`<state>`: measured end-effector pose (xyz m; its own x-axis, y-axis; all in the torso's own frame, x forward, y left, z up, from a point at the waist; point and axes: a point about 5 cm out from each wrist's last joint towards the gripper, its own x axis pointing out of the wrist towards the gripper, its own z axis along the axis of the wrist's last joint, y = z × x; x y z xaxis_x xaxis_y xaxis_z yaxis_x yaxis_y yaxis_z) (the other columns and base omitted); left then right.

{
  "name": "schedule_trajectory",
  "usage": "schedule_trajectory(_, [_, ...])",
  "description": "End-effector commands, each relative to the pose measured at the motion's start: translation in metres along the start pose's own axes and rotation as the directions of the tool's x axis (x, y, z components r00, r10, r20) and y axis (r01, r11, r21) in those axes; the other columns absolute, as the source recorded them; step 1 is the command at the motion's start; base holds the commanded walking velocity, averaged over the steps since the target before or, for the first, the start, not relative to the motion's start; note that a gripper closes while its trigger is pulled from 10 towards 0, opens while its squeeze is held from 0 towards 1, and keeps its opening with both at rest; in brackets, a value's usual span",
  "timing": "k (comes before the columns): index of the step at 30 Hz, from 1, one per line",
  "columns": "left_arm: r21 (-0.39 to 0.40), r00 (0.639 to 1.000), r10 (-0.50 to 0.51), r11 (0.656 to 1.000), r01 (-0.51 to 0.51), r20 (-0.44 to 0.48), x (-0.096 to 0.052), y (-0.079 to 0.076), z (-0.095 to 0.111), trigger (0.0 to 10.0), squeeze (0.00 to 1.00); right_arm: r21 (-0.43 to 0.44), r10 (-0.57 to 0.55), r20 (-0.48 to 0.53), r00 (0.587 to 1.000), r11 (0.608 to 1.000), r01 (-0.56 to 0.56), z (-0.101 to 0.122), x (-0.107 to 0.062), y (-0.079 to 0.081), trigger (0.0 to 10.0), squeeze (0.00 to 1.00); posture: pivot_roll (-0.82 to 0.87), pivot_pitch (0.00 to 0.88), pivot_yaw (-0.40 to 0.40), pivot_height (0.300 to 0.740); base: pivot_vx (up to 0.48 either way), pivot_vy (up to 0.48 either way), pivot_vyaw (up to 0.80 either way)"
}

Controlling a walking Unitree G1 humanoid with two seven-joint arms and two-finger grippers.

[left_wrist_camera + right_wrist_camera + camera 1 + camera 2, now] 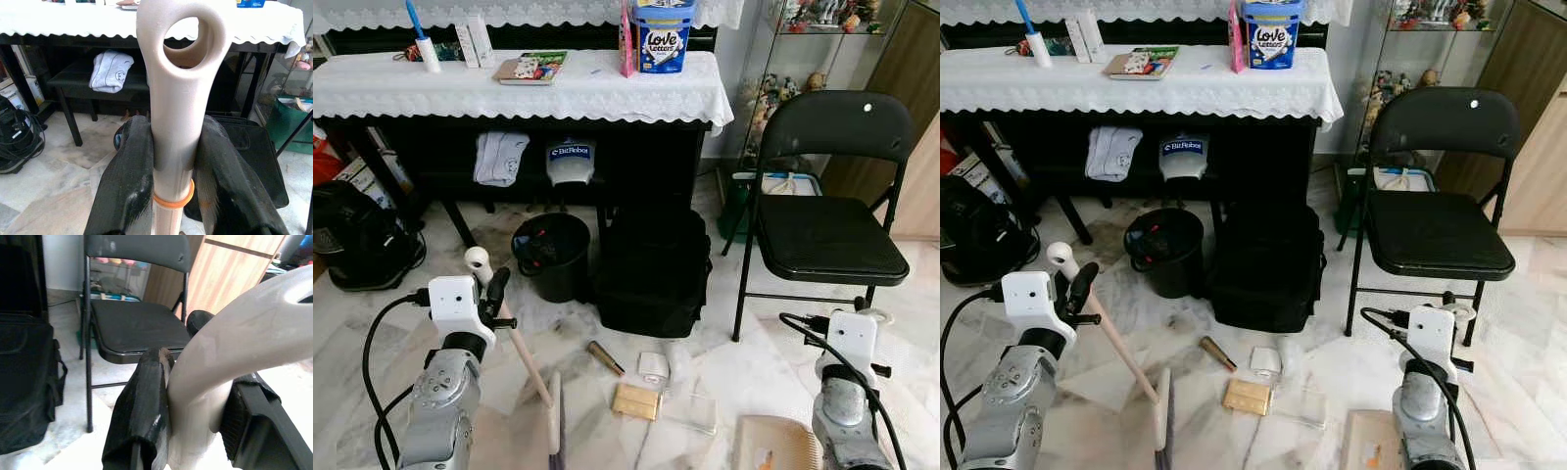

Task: Sweep floor

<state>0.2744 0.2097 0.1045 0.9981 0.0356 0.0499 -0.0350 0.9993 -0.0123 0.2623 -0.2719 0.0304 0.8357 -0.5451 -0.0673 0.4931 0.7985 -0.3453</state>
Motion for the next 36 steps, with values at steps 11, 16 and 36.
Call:
schedule_trajectory(11, [0.022,0.999,-0.002,1.000,0.001,0.040,0.000,0.004,0.012,10.0,0.00,0.052,0.053,0.076,0.996,0.997,-0.057,0.018,0.011,0.005,10.0,0.00,0.04,0.000,0.054,0.740,0.000,0.000,0.00])
schedule_trajectory(16, [0.018,0.999,-0.001,1.000,0.001,0.042,0.000,0.003,0.012,10.0,0.00,0.046,0.073,0.076,0.994,0.996,-0.077,0.020,0.012,0.011,10.0,0.00,0.05,0.000,0.051,0.740,0.000,0.000,0.00])
schedule_trajectory(36, [0.006,0.999,0.008,1.000,-0.008,0.048,0.000,0.003,0.013,10.0,0.00,0.053,0.217,0.050,0.975,0.974,-0.220,0.014,0.004,0.033,10.0,0.00,0.06,0.000,0.045,0.740,0.000,0.000,0.00])
